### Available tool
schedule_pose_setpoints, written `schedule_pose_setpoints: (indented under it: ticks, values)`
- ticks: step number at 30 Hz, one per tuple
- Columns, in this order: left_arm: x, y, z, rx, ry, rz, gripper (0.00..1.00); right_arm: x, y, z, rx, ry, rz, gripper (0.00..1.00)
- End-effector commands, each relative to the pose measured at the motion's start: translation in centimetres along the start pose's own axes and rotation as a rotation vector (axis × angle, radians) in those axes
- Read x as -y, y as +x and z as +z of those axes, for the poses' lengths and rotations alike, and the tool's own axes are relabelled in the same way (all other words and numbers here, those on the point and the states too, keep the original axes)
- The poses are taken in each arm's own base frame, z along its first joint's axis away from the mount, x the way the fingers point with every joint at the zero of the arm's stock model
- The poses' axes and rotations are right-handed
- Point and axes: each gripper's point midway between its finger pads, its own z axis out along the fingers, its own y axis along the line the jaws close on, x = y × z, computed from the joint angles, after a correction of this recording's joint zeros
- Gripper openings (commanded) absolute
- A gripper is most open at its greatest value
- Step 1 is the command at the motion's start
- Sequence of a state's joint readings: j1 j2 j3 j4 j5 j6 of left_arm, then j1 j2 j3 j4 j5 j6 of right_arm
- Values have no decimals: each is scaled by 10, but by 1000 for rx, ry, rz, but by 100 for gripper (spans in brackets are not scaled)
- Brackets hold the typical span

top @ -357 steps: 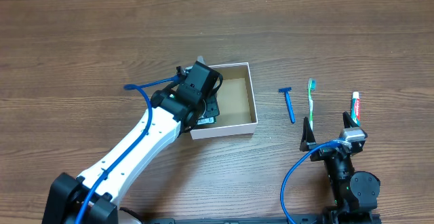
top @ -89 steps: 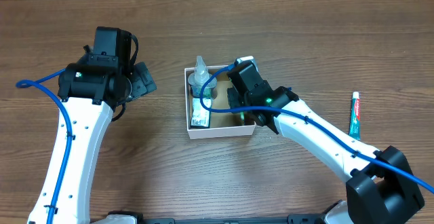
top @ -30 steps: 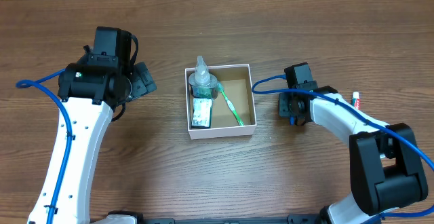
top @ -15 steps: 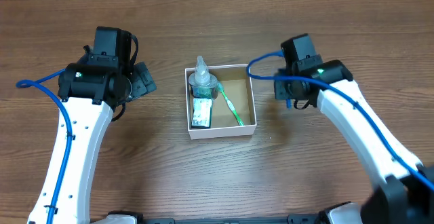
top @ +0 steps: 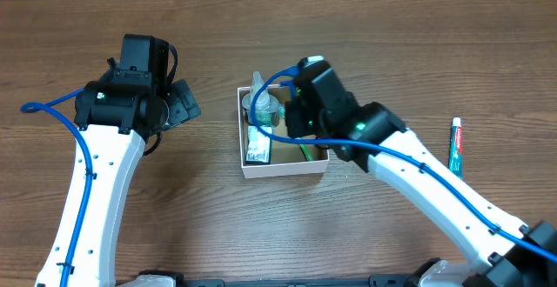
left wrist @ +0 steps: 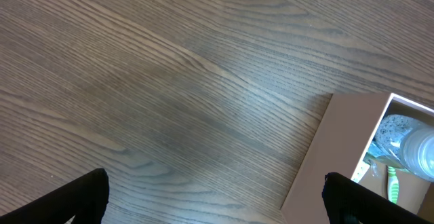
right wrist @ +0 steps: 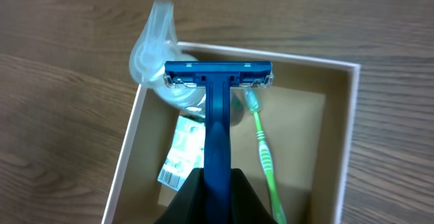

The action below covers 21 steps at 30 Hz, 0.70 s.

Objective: Pack container
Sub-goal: 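Carry the razor into the box and release it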

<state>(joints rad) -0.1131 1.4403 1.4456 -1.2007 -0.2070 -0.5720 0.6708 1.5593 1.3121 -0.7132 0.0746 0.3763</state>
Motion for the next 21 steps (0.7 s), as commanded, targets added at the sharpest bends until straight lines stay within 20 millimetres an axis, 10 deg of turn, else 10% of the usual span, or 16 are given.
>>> schedule_pose_setpoints:
  ticks: [1,16,21]
  values:
    - [-1,-6,-7,28,2,8,100,-1,11,19,-42,15,7,10]
    - [-1,-6,-7,29,2,8,100,27,40,68,-139,157,-10,18]
    - [-1,-6,-7,29,2,8,100,27,37,63,-142,164,-19,75]
